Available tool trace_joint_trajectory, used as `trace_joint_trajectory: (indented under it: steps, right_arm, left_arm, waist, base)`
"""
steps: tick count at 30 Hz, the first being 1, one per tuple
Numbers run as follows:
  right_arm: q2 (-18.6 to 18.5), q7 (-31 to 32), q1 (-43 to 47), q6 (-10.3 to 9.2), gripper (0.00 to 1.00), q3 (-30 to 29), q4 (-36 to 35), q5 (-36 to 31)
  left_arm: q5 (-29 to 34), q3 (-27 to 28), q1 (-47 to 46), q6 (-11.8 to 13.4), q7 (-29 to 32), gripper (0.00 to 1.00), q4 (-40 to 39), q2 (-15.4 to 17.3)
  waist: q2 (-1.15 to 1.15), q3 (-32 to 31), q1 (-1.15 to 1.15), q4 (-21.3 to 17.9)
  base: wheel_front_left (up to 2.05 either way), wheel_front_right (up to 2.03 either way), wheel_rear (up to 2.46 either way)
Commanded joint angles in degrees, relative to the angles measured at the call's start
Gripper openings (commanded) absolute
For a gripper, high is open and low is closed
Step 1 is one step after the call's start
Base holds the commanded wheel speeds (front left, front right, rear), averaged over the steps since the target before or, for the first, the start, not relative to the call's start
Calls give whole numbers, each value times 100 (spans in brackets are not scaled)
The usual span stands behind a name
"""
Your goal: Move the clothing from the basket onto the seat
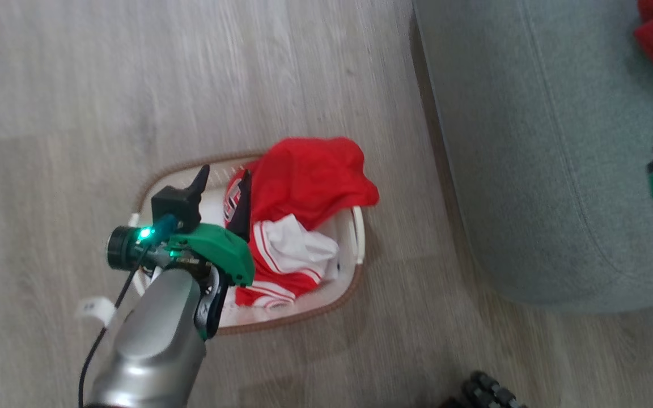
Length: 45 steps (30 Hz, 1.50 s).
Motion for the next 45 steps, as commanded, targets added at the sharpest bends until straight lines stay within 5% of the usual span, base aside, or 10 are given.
trace_joint_trajectory:
  steps: [1,14,21,39,40,41,43,45]
  right_arm:
    - [-201,-35,-139,-1,100,-34,-233,61]
    - [-298,-35,-933,-1,100,-341,-593,207]
    - [-254,-35,-1299,-1,100,-435,-799,274]
    - [-222,-35,-1213,-1,100,-735,-1077,290]
    - [-221,-35,-1209,-1,100,-737,-1080,287]
    - [-222,-35,-1206,-1,100,-743,-1078,286]
    - [-221,-35,-1212,-1,100,-757,-1070,280]
    - [-204,-35,-1227,-1,100,-760,-1063,271]
  left_arm:
    - [-187,9,-286,-42,-70,100,215,23]
    - [-1012,-814,-1693,-262,-63,100,2461,23]
    - [-941,-1081,-2361,-184,226,100,3434,41]
    - [-909,-1292,-2872,180,1811,100,3650,255]
    - [-917,-1300,-2876,168,1870,86,3651,256]
    - [-920,-1310,-2880,154,1897,49,3651,261]
    - [-908,-1340,-2891,126,1811,0,3652,273]
    - [-923,-1349,-2890,96,1774,0,3652,275]
  waist:
    - [0,444,-1,-235]
    - [0,1769,-1,-676]
    - [0,2460,-1,-965]
    - [0,3106,-1,-1210]
    - [0,3106,-1,-1209]
    - [0,3106,-1,-1211]
    - [0,3101,-1,-1213]
    - [0,3085,-1,-1217]
  base:
    - [0,0,0]
    - [0,0,0]
    - [0,0,0]
    - [0,0,0]
    - [0,0,0]
    - [0,0,0]
    - [0,0,0]
    - [0,0,0]
